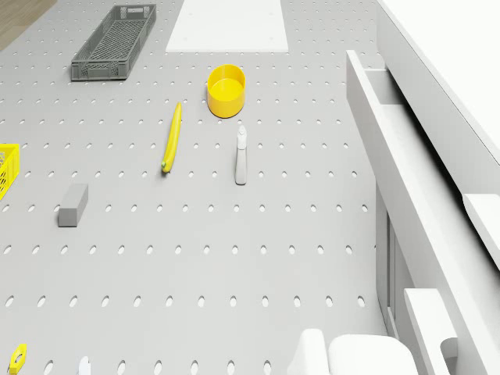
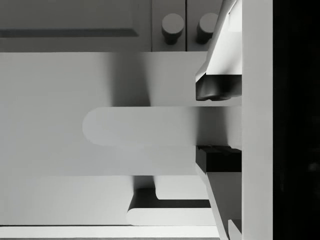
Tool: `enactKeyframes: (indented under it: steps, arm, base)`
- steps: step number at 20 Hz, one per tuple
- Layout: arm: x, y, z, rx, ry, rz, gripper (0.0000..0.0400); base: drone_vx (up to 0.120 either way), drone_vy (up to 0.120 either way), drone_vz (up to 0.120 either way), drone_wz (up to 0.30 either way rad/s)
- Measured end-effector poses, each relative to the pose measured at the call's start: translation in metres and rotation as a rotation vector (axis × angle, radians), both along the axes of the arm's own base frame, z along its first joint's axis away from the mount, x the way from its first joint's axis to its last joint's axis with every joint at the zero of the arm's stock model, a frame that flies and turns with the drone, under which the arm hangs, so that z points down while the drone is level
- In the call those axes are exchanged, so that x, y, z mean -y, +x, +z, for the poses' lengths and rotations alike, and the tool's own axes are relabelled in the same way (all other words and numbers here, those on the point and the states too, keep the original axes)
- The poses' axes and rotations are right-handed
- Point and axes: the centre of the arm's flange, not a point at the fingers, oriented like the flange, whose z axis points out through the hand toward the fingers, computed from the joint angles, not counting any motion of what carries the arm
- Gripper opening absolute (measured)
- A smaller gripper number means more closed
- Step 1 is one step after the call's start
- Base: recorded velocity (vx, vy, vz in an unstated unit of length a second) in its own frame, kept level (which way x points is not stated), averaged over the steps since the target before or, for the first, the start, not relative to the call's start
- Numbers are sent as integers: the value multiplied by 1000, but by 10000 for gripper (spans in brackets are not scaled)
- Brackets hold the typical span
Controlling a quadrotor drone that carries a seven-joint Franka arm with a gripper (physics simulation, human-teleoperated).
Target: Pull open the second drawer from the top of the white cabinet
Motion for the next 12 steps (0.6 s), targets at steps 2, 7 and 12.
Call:
enactKeyframes:
  steps: [2,7,12]
  arm:
    - [9,0,0,5,1,0,124]
    - [23,-2,5,-28,1,-1,109]
    - [36,-1,3,-11,5,-2,103]
  base:
    - [0,0,0,0]
    - [0,0,0,0]
    - [0,0,0,0]
